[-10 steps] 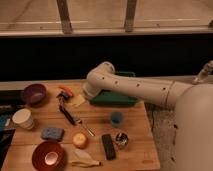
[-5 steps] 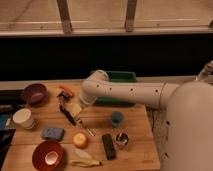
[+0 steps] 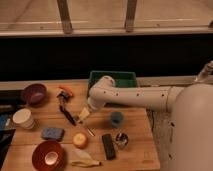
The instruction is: Place fork in metal cup
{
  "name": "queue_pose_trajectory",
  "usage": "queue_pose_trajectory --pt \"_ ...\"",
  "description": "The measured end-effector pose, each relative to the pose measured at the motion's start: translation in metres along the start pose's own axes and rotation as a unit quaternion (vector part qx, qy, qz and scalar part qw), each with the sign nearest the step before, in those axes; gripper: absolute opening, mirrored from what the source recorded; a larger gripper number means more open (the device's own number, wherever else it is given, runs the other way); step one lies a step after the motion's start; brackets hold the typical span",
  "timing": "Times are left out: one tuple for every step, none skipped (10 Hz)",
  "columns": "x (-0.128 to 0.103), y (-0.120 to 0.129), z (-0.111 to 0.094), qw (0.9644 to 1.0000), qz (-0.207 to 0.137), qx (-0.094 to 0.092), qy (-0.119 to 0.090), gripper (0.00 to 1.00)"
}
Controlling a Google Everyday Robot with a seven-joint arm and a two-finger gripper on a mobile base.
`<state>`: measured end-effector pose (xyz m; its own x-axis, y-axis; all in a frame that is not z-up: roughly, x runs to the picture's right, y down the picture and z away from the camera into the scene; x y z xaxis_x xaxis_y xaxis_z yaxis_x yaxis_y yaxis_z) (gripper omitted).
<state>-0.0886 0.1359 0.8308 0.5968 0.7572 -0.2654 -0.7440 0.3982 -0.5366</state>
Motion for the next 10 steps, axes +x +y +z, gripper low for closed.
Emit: queue_pose_trajectory --pt "0.000 0.000 0.000 1.0000 -0.001 0.001 0.001 0.80" --pt "0.000 0.000 0.000 1.0000 0.000 0.001 0.004 0.80" --pt "0.005 0.001 0.007 0.9999 0.004 -0.003 0.014 0.80" --pt "0.007 0.003 0.012 0.9998 0.006 -0.005 0.019 0.80" --pt "0.011 0.004 0.017 0.9996 0.009 -0.009 0.025 0.80" --pt "0.013 0.005 0.021 0.9994 0.011 -0.012 0.030 0.80" --pt "0.013 0.006 0.023 0.9993 0.010 -0.013 0.034 0.80" --pt "0.012 0.009 0.025 0.9992 0.007 -0.014 0.037 0.80" --pt "0.010 0.013 0.027 0.9990 0.001 -0.013 0.042 0.80" --pt "0.010 0.016 0.027 0.9988 -0.003 -0.009 0.047 0.80"
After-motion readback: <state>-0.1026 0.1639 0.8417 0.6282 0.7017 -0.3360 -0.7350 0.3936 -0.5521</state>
